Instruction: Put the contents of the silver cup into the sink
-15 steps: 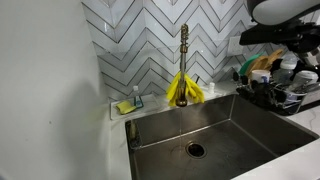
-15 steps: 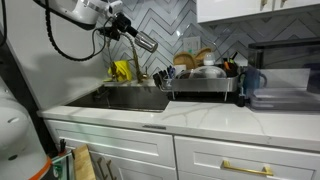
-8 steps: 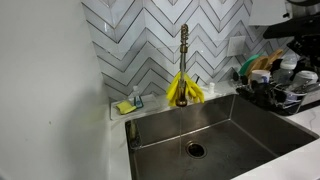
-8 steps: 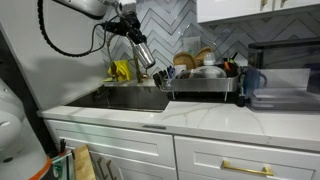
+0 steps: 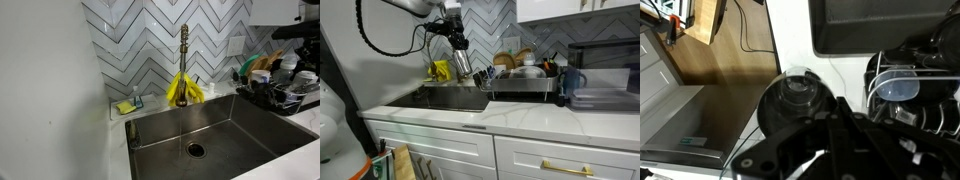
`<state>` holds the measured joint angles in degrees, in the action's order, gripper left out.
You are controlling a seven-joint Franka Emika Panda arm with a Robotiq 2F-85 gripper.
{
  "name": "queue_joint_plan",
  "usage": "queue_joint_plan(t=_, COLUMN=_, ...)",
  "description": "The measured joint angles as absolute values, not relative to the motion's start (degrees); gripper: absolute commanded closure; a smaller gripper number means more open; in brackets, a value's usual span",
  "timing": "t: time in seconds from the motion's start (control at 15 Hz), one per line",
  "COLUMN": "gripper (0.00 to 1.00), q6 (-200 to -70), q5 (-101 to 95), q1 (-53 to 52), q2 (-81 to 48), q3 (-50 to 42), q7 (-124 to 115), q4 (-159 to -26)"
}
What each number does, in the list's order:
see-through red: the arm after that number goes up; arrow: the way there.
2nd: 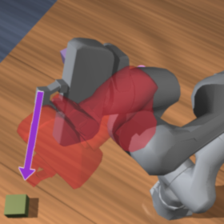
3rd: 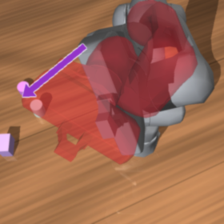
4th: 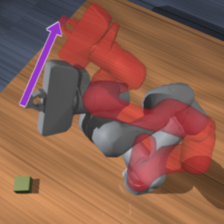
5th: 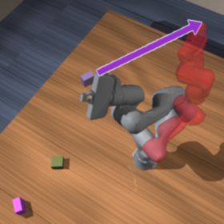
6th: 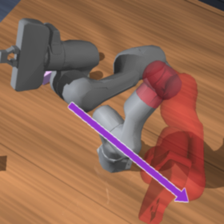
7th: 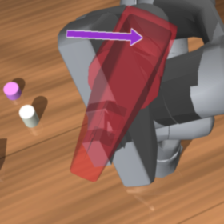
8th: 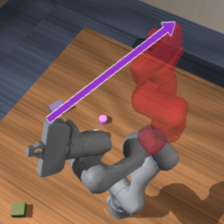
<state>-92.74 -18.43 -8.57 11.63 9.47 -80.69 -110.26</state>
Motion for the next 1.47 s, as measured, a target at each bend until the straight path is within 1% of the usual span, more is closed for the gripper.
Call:
queue_joint_plan(t=0.27, gripper=0.99, q6=-92.74, q5=-18.49, q1=-7.4, q2=11.23, q3=9.33, q7=-80.88, q4=-110.19)
queue_joint_plan(t=0.53, gripper=0.99, q6=-94.42, q5=-18.41, q1=-4.64, q2=11.09, q3=7.13, q7=-79.87, q4=-111.14)
queue_joint_plan(t=1.0, gripper=0.99, q6=-107.34, q5=-13.92, q1=-0.78, q2=11.79, q3=2.13, q7=-74.33, q4=-118.43)
queue_joint_plan(t=1.47, gripper=0.99, q6=-118.03, q5=-9.29, q1=2.64, q2=11.7, q3=-0.24, q7=-73.99, q4=-125.2)
